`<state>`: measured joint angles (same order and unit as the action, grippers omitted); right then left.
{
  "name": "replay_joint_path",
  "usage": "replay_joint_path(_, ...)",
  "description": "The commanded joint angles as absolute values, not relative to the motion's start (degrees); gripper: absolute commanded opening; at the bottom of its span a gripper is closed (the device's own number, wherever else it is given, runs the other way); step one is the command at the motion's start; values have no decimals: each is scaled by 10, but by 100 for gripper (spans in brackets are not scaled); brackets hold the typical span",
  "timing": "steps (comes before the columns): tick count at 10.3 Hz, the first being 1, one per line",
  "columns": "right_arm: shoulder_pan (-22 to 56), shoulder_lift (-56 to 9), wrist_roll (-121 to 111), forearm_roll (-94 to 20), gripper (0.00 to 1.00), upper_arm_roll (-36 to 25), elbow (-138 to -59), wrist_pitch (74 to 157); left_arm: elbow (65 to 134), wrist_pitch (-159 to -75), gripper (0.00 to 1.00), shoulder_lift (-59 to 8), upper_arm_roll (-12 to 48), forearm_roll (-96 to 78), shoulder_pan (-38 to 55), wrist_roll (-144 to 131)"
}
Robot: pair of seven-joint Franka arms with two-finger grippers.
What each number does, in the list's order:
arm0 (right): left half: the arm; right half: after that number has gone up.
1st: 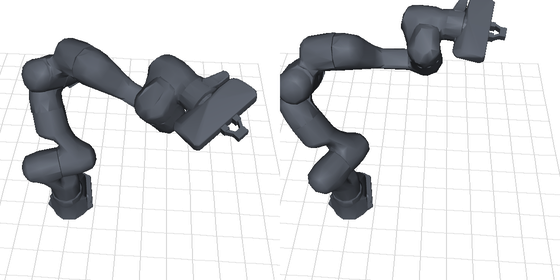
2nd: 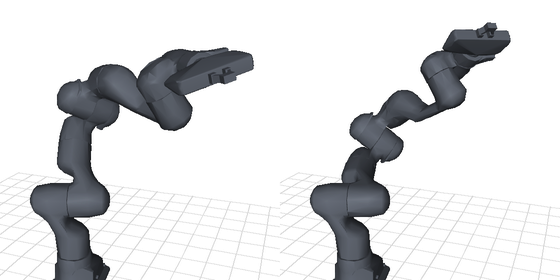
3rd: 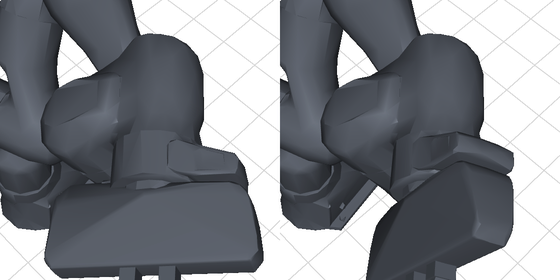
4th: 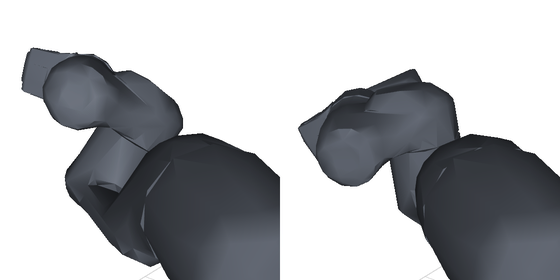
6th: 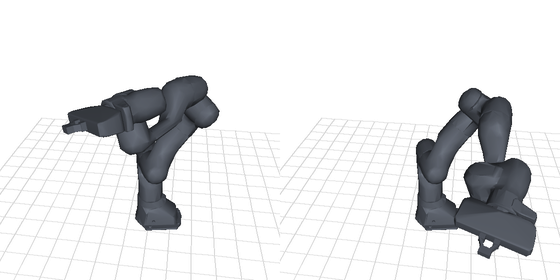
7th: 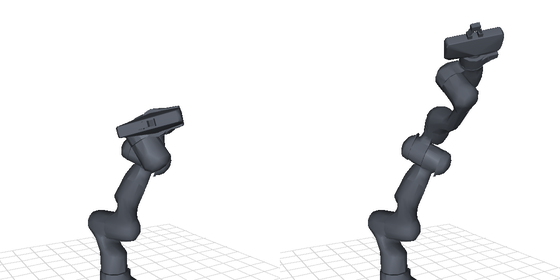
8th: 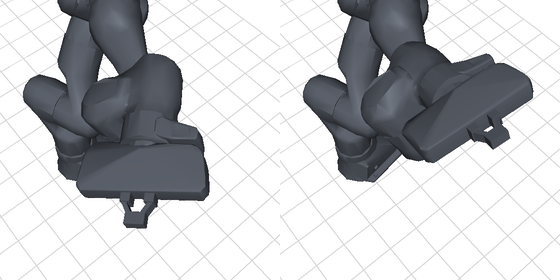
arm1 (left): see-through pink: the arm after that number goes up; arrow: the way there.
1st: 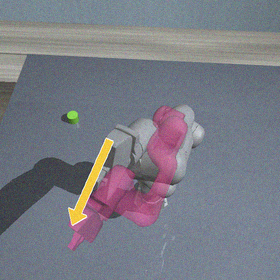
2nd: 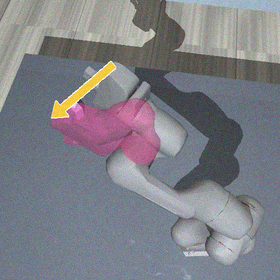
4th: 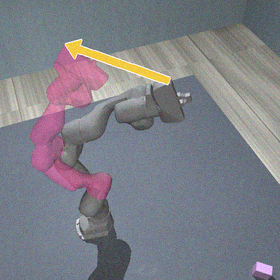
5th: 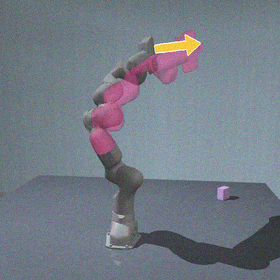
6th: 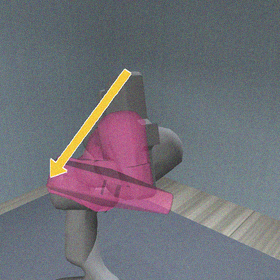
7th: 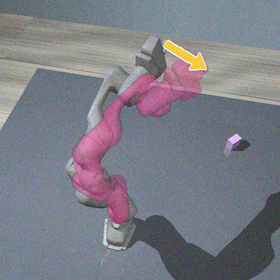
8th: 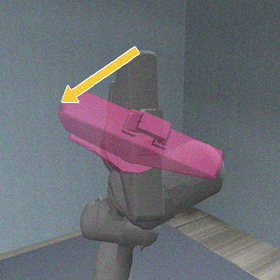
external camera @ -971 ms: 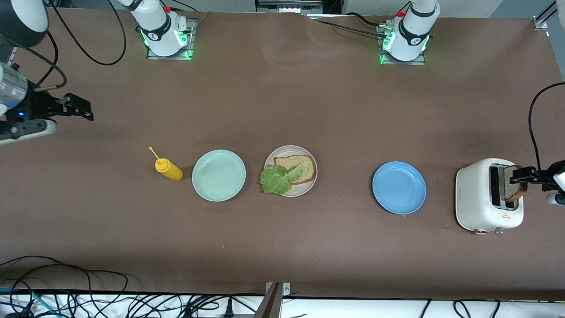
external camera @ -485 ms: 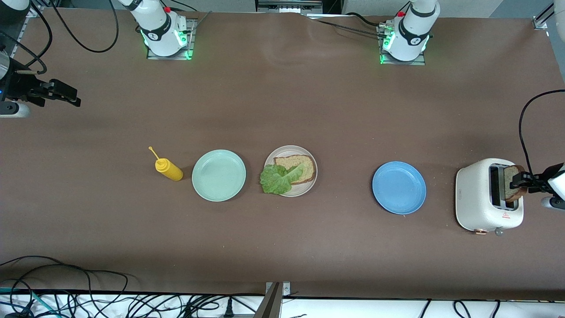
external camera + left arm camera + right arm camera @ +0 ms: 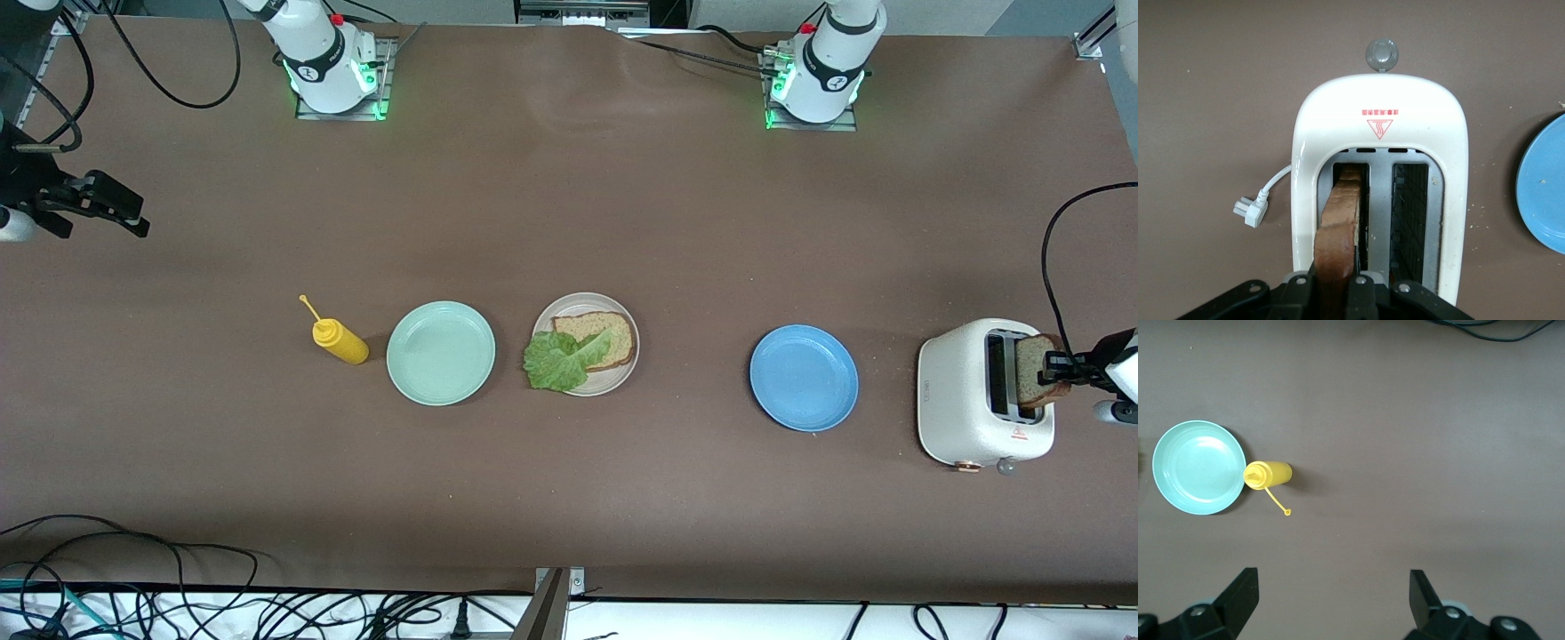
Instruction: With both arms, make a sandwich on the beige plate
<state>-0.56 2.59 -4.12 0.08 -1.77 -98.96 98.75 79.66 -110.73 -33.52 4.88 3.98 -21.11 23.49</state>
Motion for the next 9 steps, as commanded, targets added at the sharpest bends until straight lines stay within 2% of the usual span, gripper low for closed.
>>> replay_joint_path(1,-25,28,-27,4,100,-3,-976,930,747,-1058,0,-335,55,33,-209,213)
replay_joint_path(6,-24,18,-27,4,100,-4,-960,934,693,-984,0,-319,63,35,-187,171)
replay_joint_path(9,-22,15,-36,4,100,-4,-955,931,691,-960,0,-292,61,36,-164,139)
